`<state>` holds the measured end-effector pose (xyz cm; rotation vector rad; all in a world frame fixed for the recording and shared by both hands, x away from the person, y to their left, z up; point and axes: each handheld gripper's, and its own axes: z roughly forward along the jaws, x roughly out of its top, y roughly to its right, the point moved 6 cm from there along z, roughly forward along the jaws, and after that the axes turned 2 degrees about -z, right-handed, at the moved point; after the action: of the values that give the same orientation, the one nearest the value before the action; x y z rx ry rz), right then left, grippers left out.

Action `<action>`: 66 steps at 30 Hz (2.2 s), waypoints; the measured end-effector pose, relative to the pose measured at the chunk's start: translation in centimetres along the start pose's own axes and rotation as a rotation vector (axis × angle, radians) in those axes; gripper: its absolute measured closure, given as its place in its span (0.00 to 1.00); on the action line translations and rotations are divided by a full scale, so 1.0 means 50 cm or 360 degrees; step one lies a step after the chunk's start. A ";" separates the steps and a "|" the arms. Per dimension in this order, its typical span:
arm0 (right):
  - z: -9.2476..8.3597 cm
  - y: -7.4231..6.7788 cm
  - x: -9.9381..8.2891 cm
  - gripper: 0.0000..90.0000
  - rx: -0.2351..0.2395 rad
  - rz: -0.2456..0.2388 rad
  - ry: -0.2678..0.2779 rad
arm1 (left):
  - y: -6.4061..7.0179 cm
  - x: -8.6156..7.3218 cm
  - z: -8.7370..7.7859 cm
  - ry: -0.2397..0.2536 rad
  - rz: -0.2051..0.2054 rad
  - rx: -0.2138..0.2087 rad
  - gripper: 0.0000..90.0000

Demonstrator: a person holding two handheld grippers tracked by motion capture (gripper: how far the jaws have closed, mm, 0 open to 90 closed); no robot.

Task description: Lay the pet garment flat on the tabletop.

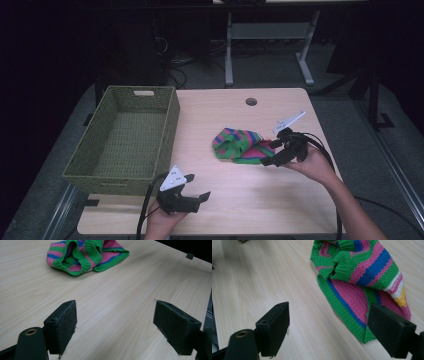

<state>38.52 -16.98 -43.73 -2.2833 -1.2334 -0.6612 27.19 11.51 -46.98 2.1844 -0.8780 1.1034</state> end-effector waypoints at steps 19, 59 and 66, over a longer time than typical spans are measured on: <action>0.028 0.037 0.092 0.22 -0.0026 -0.0050 -0.0109 | 0.000 0.001 0.000 0.0003 -0.0001 -0.0005 0.21; 0.211 0.082 0.131 0.21 -0.0178 -0.0006 -0.0384 | -0.006 0.002 -0.006 0.0040 -0.0075 -0.0061 0.21; 0.224 0.082 0.127 0.22 -0.0217 0.0003 -0.0421 | -0.003 0.003 -0.004 0.0036 -0.0063 -0.0064 0.21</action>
<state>47.25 -8.29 -49.27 -2.5489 -1.3398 -0.4657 27.29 11.68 -46.78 2.1434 -0.8364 1.0803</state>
